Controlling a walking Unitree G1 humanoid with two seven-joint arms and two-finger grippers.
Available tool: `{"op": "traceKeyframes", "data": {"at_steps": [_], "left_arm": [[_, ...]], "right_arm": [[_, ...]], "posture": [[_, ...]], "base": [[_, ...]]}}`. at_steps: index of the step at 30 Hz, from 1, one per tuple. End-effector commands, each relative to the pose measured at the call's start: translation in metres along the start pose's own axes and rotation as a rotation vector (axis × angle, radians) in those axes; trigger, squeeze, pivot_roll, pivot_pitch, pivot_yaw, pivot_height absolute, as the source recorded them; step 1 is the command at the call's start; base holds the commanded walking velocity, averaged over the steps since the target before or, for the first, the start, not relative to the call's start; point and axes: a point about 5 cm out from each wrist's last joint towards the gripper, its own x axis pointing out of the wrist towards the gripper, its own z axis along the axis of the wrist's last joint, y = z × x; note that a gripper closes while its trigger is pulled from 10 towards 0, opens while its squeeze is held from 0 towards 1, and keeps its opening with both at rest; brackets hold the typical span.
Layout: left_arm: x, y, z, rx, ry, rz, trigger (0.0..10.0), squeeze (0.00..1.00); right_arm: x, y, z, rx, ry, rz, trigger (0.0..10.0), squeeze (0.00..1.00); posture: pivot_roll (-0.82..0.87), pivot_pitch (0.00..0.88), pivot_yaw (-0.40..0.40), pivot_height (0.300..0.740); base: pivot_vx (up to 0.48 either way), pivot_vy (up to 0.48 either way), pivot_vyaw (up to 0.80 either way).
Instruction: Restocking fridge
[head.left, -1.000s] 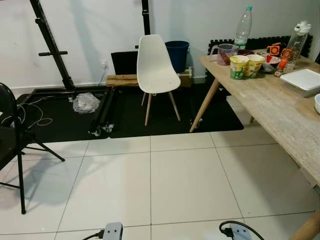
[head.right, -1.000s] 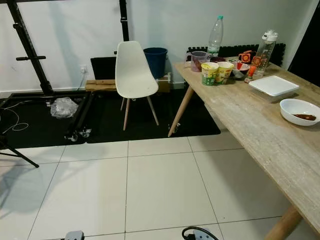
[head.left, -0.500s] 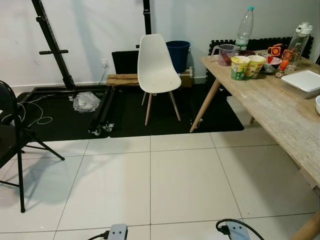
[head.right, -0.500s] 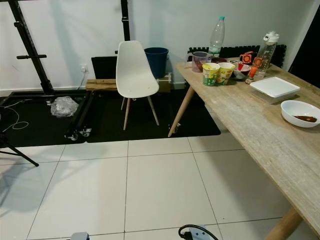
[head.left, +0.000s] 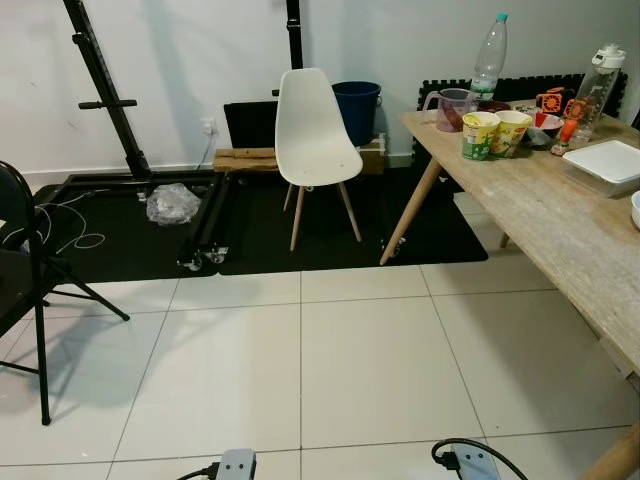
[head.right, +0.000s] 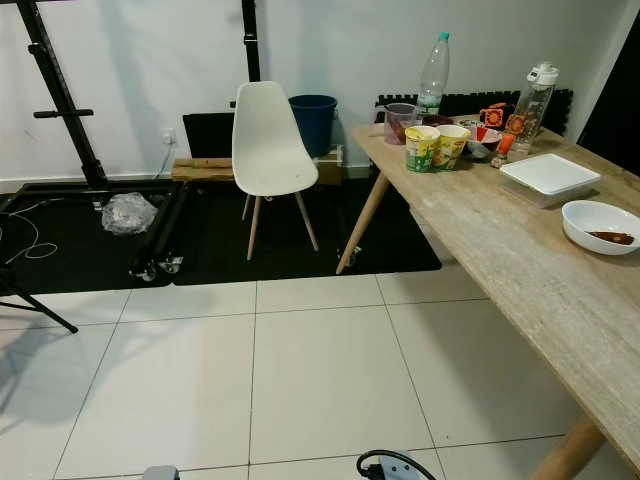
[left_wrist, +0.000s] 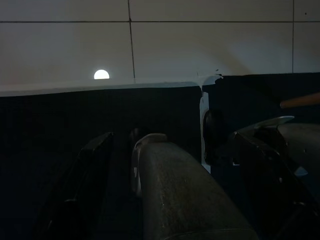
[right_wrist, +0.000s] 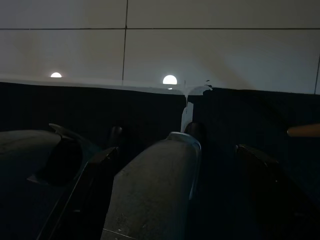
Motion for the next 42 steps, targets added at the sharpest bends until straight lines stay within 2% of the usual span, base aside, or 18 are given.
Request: {"op": "traceKeyframes", "data": {"at_steps": [1, 17, 24, 27, 31, 36, 40, 42], "left_arm": [[0.0, -0.002, -0.004, 0.01, 0.016, -0.011, 10.0, 0.0], [0.0, -0.001, -0.003, 0.012, 0.015, -0.012, 10.0, 0.0], [0.0, 0.0, -0.001, 0.011, 0.008, -0.017, 10.0, 0.0], [-0.002, 0.004, -0.001, 0.012, 0.01, 0.003, 10.0, 0.0], [-0.003, 0.009, -0.001, -0.022, 0.001, 0.017, 10.0, 0.0], [-0.003, 0.006, -0.004, 0.036, 0.026, -0.014, 10.0, 0.0], [-0.002, 0.004, -0.001, 0.028, 0.015, -0.016, 10.0, 0.0], [-0.002, 0.004, -0.001, 0.008, 0.007, -0.005, 10.0, 0.0]], "right_arm": [[0.0, 0.002, -0.002, 0.008, 0.003, 0.005, 10.0, 0.0], [0.001, 0.004, -0.001, 0.026, -0.006, 0.005, 10.0, 0.0], [0.001, -0.002, 0.015, 0.112, -0.079, -0.015, 10.0, 0.0], [0.002, 0.001, 0.017, 0.091, -0.073, 0.003, 10.0, 0.0], [0.003, 0.007, 0.01, 0.09, -0.057, 0.017, 10.0, 0.0], [0.001, 0.003, 0.003, 0.141, -0.059, -0.006, 10.0, 0.0], [0.0, 0.005, -0.009, 0.087, -0.009, 0.023, 10.0, 0.0], [-0.001, 0.006, -0.01, 0.092, -0.006, 0.019, 10.0, 0.0]], "posture": [[-0.05, 0.0, -0.003, 0.74], [-0.05, 0.0, 0.003, 0.74], [-0.05, 0.0, -0.004, 0.74], [-0.04, 0.0, -0.009, 0.74], [-0.03, 0.0, 0.015, 0.74], [-0.03, 0.0, 0.025, 0.74], [-0.03, 0.0, 0.008, 0.74], [-0.03, 0.0, 0.008, 0.74]], "base": [[0.0, 0.0, 0.0], [0.0, 0.0, 0.0], [0.0, 0.0, 0.0], [0.0, 0.0, 0.0], [0.0, 0.0, 0.0], [0.0, 0.0, 0.0], [0.0, 0.0, 0.0], [0.0, 0.0, 0.0]]}}
